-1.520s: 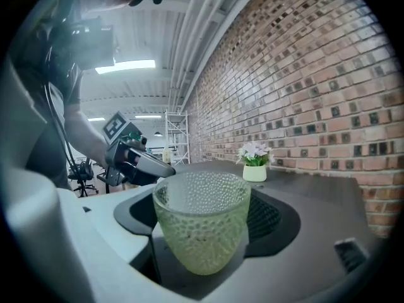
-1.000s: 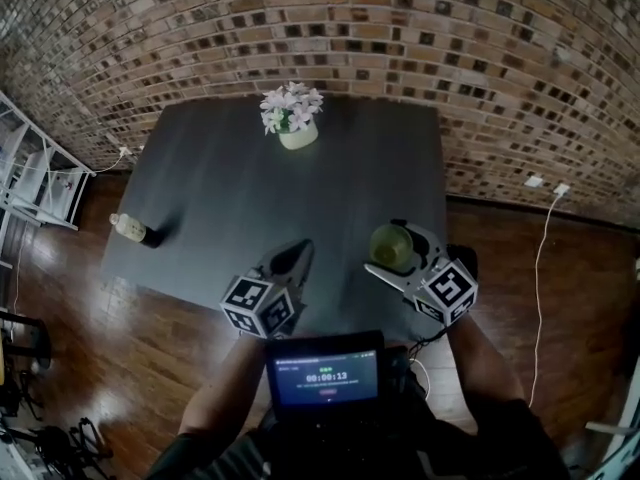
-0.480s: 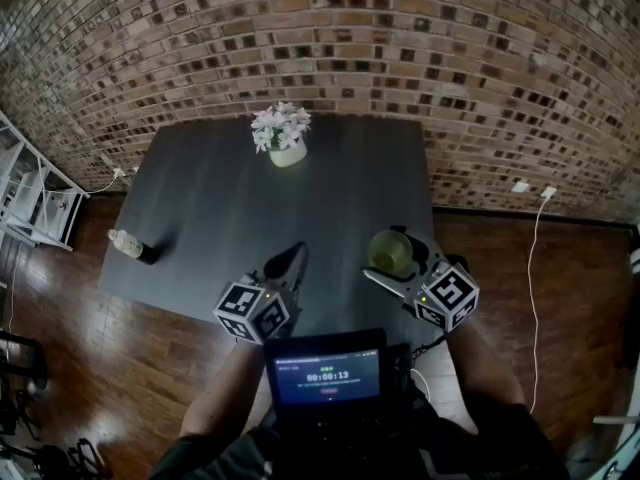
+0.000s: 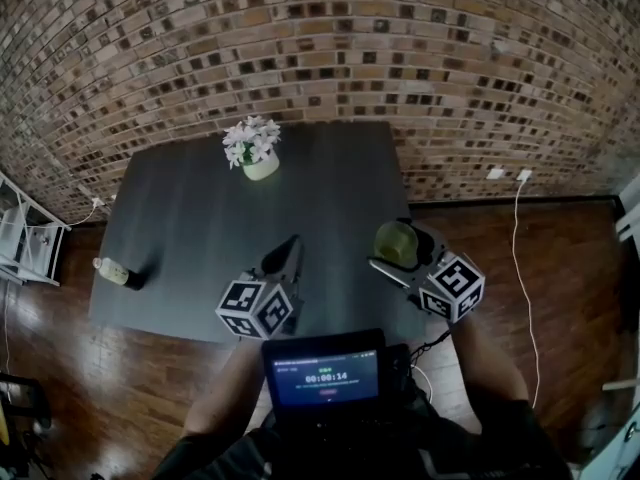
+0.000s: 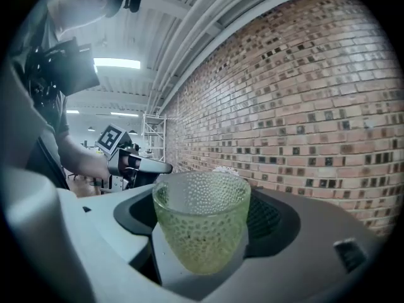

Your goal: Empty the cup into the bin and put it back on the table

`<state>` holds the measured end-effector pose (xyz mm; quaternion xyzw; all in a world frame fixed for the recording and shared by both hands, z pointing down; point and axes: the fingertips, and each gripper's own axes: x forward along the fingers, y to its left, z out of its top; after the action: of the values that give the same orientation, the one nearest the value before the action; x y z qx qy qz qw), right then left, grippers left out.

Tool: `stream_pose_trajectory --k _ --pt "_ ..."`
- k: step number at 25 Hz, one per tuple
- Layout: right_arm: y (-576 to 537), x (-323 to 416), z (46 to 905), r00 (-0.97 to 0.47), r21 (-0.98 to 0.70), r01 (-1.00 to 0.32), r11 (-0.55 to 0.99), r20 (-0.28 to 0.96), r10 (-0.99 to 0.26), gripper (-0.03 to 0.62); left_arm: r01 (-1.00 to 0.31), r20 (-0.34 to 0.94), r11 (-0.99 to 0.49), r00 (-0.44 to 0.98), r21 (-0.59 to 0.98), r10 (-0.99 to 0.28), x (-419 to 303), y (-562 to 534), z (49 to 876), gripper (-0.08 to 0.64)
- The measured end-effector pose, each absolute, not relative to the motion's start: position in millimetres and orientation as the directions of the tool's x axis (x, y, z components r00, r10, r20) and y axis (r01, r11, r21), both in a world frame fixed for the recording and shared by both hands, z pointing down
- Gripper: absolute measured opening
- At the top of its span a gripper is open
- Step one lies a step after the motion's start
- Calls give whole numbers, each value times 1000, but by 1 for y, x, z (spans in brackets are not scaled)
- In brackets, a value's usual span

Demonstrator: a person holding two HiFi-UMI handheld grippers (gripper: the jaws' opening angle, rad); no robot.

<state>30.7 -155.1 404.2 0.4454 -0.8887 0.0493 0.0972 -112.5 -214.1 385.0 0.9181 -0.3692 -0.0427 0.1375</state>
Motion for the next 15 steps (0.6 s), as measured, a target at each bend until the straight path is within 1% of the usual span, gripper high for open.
stream_pose_trajectory --k 7,11,15 --pt "-145 84 389 -423 -15 -903 430 217 -880 396 -583 11 -764 797 276 -604 -68 -217 371 0" --pt "-142 113 381 -339 8 -937 350 233 -912 396 -548 13 -793 825 266 -565 -45 -220 367 0" --pt "-136 148 376 -243 -2 -968 251 253 -936 396 -511 21 -805 848 300 -530 -13 -219 368 0"
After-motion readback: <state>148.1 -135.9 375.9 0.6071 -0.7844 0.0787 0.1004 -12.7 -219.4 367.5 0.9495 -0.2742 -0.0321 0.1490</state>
